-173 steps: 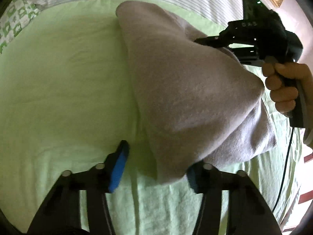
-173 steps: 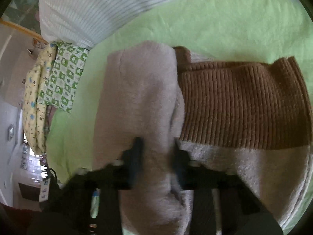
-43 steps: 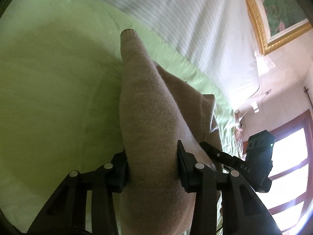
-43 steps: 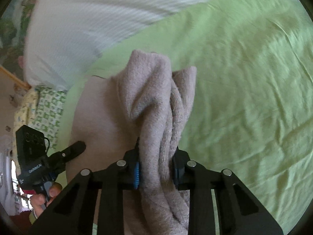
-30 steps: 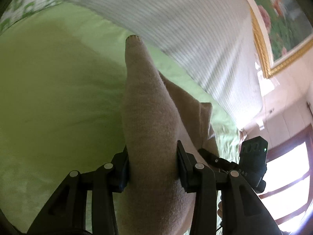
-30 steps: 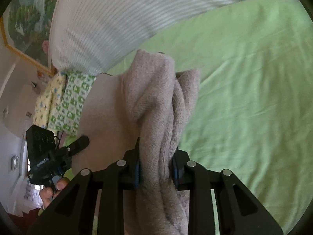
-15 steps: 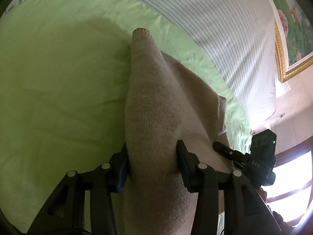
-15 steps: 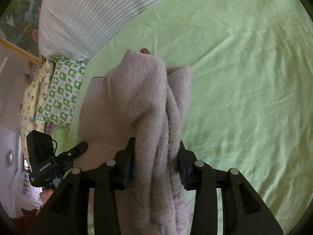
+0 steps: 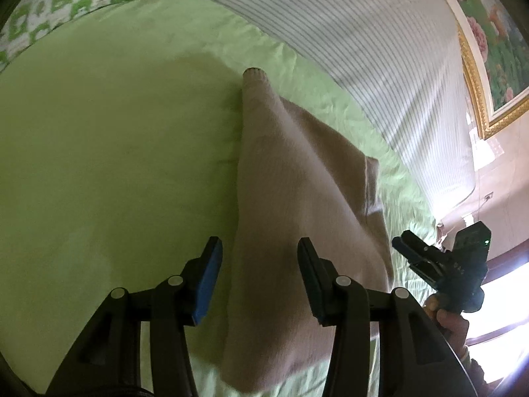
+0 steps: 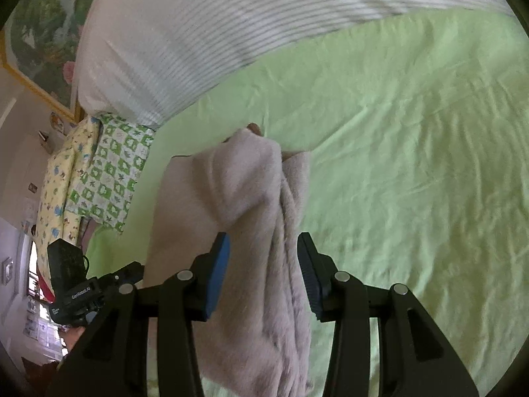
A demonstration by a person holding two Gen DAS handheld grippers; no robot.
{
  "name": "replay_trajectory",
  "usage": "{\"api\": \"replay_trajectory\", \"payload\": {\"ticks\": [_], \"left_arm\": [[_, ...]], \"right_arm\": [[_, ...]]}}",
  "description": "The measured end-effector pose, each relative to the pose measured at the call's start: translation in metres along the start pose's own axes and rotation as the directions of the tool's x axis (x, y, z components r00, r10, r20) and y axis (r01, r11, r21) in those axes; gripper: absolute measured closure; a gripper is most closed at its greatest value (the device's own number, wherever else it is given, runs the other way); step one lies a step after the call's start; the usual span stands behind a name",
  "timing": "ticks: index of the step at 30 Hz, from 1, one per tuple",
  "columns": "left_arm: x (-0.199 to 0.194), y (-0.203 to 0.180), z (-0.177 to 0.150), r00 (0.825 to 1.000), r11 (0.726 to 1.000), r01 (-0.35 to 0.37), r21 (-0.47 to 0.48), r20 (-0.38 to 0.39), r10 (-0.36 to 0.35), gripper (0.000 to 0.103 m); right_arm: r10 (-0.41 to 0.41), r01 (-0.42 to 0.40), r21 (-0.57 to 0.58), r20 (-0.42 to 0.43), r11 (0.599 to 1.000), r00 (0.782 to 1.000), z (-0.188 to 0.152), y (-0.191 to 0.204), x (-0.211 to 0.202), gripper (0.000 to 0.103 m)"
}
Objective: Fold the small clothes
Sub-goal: 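Release the sweater with both grippers and pull them back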
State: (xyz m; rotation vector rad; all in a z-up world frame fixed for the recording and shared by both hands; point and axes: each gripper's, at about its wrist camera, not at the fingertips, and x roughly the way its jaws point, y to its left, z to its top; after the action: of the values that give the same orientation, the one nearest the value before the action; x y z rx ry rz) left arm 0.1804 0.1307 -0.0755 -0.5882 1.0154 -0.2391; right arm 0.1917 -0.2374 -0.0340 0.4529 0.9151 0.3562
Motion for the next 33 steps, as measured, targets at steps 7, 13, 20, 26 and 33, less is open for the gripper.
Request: {"api": "replay_trajectory", "payload": {"ticks": [7,13,20,26,33], "left_arm": [[-0.009,-0.001,-0.033,0.997,0.998,-0.040,0.044,-0.059,0.042,0.054],[-0.004,0.000,-0.054,0.993,0.995,-0.061,0.078,-0.101,0.069,0.054],[0.022,0.000,-0.062,0.979,0.988,-0.113,0.109,-0.158,0.129,0.052],[0.033,-0.005,-0.063,0.973,0.976,-0.144,0.165,-0.157,0.170,0.051],[0.015,-0.011,-0.063,0.981,0.978,-0.127,0.167,-0.123,0.148,0.053]], "right_arm": [[-0.034,0.034,-0.074,-0.007,0.997,0.999,-0.037,0.021,-0.017,0.059],[-0.115,0.107,-0.113,-0.066,0.988,0.991,-0.073,0.020,-0.013,0.059],[-0.238,0.227,-0.103,-0.103,0.968,0.966,-0.089,-0.002,0.004,0.059],[-0.275,0.261,-0.134,-0.103,0.956,0.956,-0.096,-0.003,0.012,0.059],[-0.228,0.224,-0.055,-0.079,0.973,0.970,-0.097,0.000,-0.008,0.059]]}}
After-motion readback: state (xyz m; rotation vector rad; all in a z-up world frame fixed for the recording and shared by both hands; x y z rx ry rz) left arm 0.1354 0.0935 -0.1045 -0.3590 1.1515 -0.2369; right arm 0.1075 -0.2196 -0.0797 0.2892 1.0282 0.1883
